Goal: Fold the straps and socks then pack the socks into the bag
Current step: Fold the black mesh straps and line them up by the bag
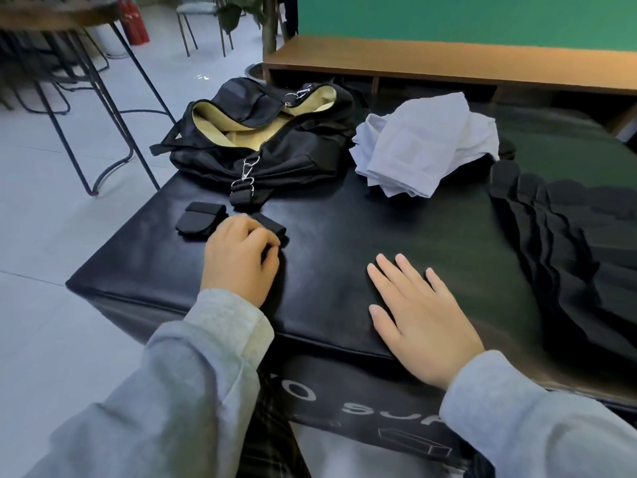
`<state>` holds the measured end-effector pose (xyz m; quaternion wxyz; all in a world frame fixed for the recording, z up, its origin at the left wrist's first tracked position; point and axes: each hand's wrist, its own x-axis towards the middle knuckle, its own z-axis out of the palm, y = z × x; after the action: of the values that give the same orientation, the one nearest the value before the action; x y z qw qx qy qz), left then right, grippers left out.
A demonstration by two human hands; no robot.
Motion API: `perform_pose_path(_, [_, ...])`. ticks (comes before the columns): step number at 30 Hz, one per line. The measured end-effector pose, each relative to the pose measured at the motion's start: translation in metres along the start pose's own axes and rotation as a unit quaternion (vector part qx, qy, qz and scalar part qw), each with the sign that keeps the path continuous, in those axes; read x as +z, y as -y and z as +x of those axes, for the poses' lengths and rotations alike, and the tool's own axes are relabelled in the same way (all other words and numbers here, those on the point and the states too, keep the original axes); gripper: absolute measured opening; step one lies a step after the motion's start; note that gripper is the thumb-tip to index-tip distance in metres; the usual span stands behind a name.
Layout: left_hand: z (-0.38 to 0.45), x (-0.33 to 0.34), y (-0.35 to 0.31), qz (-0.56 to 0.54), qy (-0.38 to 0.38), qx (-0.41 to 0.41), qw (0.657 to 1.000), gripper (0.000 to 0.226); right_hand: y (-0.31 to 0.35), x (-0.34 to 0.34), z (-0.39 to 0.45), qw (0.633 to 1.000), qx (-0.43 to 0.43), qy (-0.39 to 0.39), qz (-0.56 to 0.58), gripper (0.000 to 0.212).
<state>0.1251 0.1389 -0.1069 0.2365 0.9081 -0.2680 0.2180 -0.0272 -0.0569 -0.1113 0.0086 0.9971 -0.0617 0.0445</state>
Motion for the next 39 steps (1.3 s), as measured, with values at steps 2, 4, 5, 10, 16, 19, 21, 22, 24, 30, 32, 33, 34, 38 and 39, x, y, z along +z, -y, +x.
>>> perform_pose_path(2, [-0.004,0.0,-0.003,-0.006,0.023,0.026,0.999,0.021,-0.001,0.0,0.0,1.0,-0.007,0.01,0.021,0.066])
perform_pose_path(4, [-0.006,-0.001,-0.006,-0.021,0.044,-0.006,0.999,0.03,-0.001,-0.001,-0.001,0.999,-0.006,0.02,0.039,0.071])
perform_pose_path(5, [-0.006,-0.001,-0.007,-0.02,0.051,-0.026,0.998,0.032,-0.001,-0.002,-0.001,0.999,-0.003,0.024,0.043,0.072])
perform_pose_path(10, [0.0,-0.001,-0.004,-0.035,0.092,-0.068,0.993,0.048,0.001,-0.005,-0.002,0.998,0.008,0.038,0.058,0.075])
perform_pose_path(16, [0.015,-0.003,0.017,-0.047,0.125,-0.103,0.986,0.051,0.002,-0.01,-0.003,0.997,0.014,0.056,0.055,0.08])
perform_pose_path(19, [0.014,-0.002,0.017,-0.059,0.111,-0.102,0.987,0.047,0.003,-0.011,-0.004,0.997,0.018,0.054,0.057,0.081])
perform_pose_path(21, [0.012,-0.001,0.016,-0.068,0.086,-0.08,0.991,0.042,0.003,-0.011,-0.004,0.997,0.02,0.049,0.056,0.081])
perform_pose_path(22, [0.009,0.0,0.015,-0.073,0.075,-0.063,0.993,0.039,0.004,-0.011,-0.004,0.997,0.022,0.047,0.058,0.082])
perform_pose_path(24, [0.002,0.0,0.009,-0.084,0.069,-0.032,0.994,0.044,0.006,-0.011,-0.006,0.997,0.031,0.039,0.065,0.082])
perform_pose_path(30, [-0.027,0.015,-0.028,-0.105,0.066,0.054,0.991,0.051,0.009,-0.004,-0.023,0.98,0.165,-0.033,0.103,0.056])
perform_pose_path(32, [-0.032,0.02,-0.041,-0.127,0.058,0.056,0.989,0.049,0.01,0.002,-0.035,0.97,0.202,-0.072,0.112,0.06])
perform_pose_path(33, [-0.034,0.023,-0.047,-0.138,0.056,0.06,0.987,0.048,0.01,0.004,-0.041,0.967,0.206,-0.092,0.118,0.064])
perform_pose_path(34, [-0.036,0.026,-0.054,-0.148,0.056,0.067,0.985,0.047,0.009,0.007,-0.046,0.964,0.202,-0.106,0.134,0.066])
perform_pose_path(38, [-0.047,0.036,-0.085,-0.176,0.059,0.124,0.975,0.035,-0.003,0.002,-0.055,0.902,0.219,-0.193,0.319,0.039])
perform_pose_path(39, [-0.05,0.039,-0.094,-0.183,0.057,0.14,0.971,0.033,-0.008,-0.001,-0.058,0.883,0.221,-0.235,0.34,0.036])
